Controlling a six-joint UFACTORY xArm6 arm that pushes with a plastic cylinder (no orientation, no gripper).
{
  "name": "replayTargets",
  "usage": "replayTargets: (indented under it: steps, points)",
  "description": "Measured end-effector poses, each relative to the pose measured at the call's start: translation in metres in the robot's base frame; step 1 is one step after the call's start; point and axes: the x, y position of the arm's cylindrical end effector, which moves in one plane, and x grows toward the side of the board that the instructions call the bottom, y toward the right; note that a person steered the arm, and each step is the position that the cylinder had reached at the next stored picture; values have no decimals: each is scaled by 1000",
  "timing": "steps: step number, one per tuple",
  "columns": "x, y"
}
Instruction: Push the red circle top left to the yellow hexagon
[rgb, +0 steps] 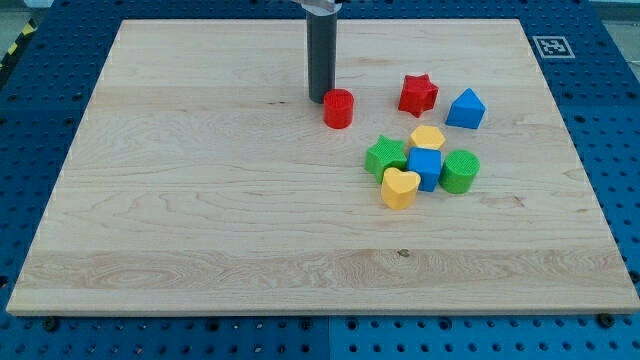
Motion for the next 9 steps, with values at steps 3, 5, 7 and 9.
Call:
replayTargets:
  steps: [3,5,7,9]
  points:
    - [24,18]
    - [10,34]
    - [40,34]
    - [34,66]
